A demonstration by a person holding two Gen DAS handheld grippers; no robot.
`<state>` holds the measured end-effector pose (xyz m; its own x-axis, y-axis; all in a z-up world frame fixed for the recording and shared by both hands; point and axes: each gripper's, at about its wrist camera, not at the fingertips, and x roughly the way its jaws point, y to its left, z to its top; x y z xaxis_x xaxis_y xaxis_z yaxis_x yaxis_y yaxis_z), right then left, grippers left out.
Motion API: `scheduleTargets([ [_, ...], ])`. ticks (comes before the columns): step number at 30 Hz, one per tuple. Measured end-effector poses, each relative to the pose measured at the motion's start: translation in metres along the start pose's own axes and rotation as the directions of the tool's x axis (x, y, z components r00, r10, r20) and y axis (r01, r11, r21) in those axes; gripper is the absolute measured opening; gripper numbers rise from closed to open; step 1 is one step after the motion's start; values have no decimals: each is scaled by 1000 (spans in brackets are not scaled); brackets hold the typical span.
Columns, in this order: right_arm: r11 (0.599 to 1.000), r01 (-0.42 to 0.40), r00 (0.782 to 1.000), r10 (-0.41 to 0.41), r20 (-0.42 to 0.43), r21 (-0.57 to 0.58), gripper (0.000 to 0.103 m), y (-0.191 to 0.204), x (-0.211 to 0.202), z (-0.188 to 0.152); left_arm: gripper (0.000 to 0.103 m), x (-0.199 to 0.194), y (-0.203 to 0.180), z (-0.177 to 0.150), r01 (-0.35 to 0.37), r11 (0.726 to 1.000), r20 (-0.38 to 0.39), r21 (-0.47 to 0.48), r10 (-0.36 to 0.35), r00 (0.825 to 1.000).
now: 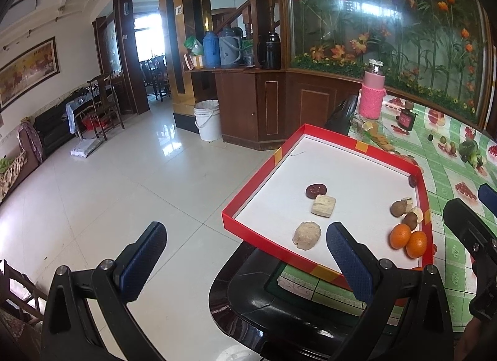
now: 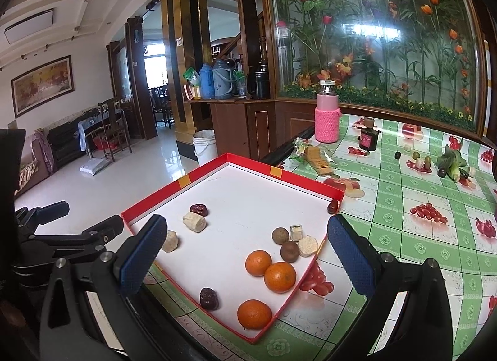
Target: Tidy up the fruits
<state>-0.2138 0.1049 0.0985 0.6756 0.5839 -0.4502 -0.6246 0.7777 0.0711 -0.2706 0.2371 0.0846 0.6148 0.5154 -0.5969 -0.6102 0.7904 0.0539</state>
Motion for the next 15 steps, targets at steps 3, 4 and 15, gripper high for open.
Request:
scheduleTargets([
  [3, 1000, -6, 1000, 6, -1, 2, 103, 1, 3, 2, 103, 1, 2, 1, 1, 1000, -5, -4, -1, 1000],
  [4, 1000, -6, 1000, 6, -1, 2, 103, 1, 3, 2, 103, 2, 2, 1, -1, 1000, -6, -5, 1, 1000],
  [15, 1000, -23, 1000, 23, -9, -10, 103, 6, 13, 6, 103, 7, 3, 5, -3, 1000, -27, -8, 3, 1000],
])
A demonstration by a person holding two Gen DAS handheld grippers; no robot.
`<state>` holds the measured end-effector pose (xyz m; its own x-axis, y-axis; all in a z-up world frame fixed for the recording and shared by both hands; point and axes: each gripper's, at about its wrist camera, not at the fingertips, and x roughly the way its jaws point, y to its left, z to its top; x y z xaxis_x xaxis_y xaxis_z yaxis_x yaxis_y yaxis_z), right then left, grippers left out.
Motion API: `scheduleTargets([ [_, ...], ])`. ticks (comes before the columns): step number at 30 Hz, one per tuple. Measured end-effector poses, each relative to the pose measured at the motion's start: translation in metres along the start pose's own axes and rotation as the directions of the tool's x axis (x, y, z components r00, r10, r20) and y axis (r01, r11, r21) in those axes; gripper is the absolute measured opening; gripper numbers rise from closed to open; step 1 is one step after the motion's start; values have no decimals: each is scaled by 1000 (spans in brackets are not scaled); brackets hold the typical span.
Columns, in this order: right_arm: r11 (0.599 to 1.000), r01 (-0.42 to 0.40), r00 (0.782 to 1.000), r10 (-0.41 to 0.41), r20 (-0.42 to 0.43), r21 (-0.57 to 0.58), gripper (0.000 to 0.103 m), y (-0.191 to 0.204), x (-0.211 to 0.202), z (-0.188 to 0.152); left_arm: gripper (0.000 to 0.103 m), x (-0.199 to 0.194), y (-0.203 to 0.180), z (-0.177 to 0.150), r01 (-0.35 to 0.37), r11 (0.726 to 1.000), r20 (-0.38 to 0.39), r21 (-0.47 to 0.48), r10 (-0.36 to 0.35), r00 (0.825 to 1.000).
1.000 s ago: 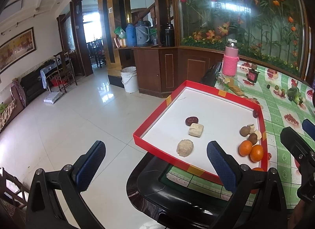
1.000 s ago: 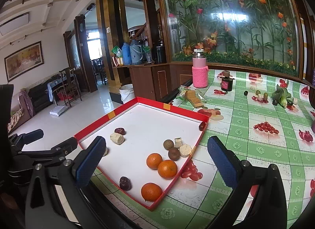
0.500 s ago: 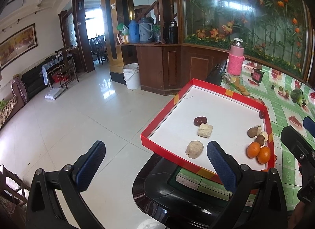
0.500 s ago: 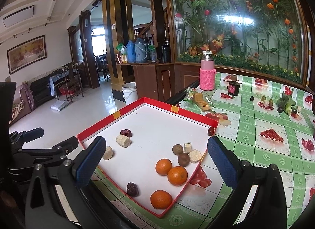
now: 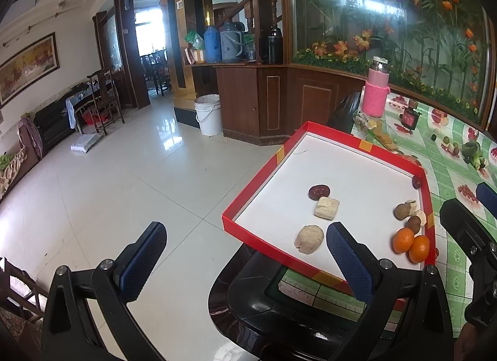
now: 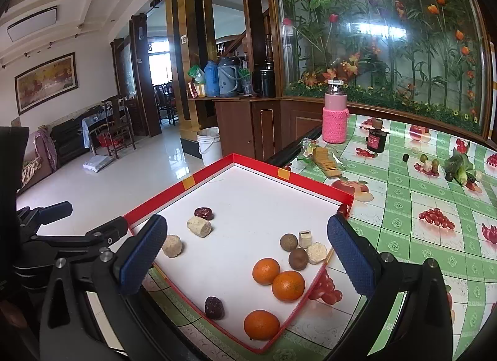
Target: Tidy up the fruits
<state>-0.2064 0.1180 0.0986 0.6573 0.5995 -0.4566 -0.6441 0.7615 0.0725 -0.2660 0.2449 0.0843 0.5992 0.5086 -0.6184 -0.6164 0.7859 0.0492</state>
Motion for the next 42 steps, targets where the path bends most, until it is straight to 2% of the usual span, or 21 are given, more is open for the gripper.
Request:
scheduleTargets([
  [22, 1000, -18, 1000, 18, 4, -9, 103, 10, 0, 6, 103, -7, 11, 4, 4, 1000, 26, -14, -4, 1000],
  [42, 1000, -16, 1000, 16, 21, 20, 103, -8, -10, 5, 103, -19, -6, 8, 32, 999, 33, 19, -32, 999],
])
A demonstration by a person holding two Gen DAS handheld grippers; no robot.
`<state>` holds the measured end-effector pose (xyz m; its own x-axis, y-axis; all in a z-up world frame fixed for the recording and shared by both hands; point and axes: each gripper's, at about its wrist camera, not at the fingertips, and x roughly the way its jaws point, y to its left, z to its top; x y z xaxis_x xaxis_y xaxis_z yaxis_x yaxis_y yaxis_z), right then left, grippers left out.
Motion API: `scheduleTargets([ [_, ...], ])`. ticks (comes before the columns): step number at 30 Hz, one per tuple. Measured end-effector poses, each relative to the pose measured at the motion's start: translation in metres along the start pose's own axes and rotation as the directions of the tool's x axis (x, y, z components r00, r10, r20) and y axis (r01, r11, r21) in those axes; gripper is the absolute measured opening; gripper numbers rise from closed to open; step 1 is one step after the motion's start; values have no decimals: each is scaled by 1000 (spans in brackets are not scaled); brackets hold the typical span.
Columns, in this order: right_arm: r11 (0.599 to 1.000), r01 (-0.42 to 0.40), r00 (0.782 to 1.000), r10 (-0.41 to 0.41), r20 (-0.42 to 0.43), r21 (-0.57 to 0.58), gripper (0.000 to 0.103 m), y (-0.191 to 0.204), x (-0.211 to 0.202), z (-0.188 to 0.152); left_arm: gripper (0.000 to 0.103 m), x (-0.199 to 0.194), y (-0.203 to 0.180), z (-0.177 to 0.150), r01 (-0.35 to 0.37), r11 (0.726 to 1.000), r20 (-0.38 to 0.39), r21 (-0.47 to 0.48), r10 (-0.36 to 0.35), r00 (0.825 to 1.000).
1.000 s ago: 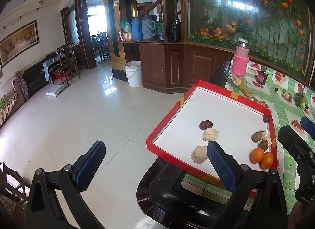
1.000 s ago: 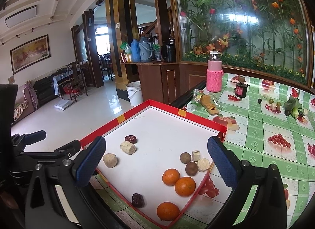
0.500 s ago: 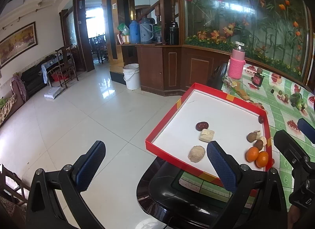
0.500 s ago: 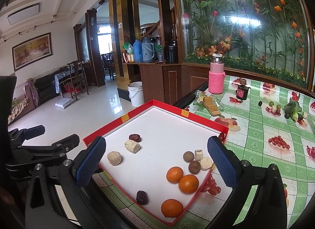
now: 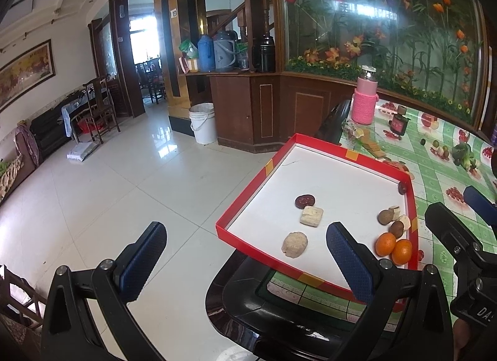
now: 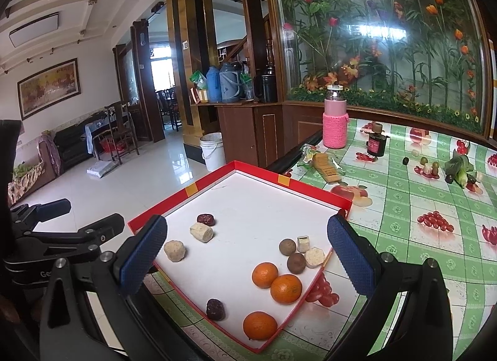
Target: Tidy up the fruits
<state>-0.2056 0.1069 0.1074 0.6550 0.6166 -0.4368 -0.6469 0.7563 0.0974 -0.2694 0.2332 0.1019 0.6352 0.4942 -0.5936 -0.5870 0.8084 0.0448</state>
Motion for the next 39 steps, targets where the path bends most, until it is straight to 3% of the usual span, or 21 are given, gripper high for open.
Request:
scheduleTargets([
  [21, 1000, 5, 1000, -5, 1, 1, 103, -5, -1, -1, 103, -2, 1, -1, 12, 1000, -11, -4, -12, 1000],
  [39, 1000, 9, 1000, -9, -14, -21, 103, 16, 9, -1, 103, 12, 18, -1, 6, 1000, -28, -27, -7, 1000],
])
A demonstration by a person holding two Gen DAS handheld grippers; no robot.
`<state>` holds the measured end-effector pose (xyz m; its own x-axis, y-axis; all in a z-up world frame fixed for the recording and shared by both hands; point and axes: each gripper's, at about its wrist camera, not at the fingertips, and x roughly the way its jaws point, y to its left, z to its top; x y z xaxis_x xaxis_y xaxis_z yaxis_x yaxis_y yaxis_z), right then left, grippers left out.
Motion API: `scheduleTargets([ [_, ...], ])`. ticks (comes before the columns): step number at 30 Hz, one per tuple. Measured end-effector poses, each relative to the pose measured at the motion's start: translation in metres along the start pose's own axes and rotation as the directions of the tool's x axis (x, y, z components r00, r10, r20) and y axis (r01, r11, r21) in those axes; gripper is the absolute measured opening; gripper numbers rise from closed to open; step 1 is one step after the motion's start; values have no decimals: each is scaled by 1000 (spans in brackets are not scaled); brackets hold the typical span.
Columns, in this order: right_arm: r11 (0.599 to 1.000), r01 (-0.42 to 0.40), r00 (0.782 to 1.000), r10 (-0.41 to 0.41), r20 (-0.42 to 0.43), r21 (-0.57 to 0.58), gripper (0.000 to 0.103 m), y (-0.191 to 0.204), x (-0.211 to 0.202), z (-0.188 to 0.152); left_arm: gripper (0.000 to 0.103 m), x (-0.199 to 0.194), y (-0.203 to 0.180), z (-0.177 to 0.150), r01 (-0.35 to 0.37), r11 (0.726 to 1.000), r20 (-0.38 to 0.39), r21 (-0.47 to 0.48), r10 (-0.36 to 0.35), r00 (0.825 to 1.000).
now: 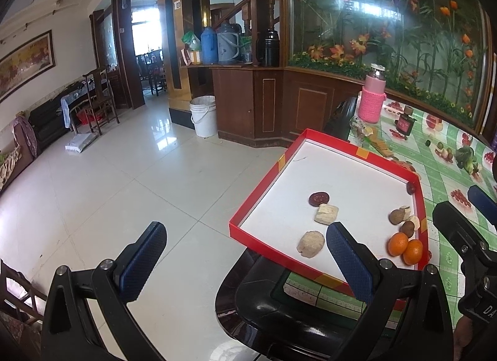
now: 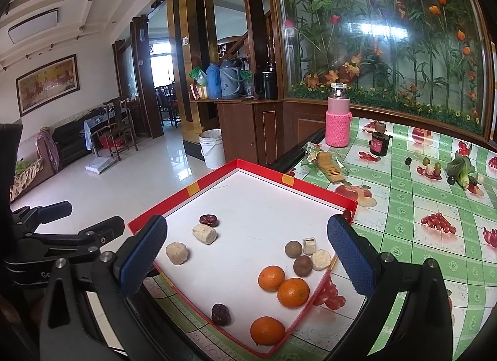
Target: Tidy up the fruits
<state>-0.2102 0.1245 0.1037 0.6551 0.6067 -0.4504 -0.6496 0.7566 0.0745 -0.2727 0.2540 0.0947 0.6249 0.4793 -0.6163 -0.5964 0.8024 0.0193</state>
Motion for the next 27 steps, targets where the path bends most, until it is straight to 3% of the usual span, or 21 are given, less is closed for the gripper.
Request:
scheduleTargets([
  [27, 1000, 8, 1000, -8, 3, -2, 103, -2, 1, 8, 103, -1, -2, 1, 12, 1000, -6, 22, -12, 1000],
])
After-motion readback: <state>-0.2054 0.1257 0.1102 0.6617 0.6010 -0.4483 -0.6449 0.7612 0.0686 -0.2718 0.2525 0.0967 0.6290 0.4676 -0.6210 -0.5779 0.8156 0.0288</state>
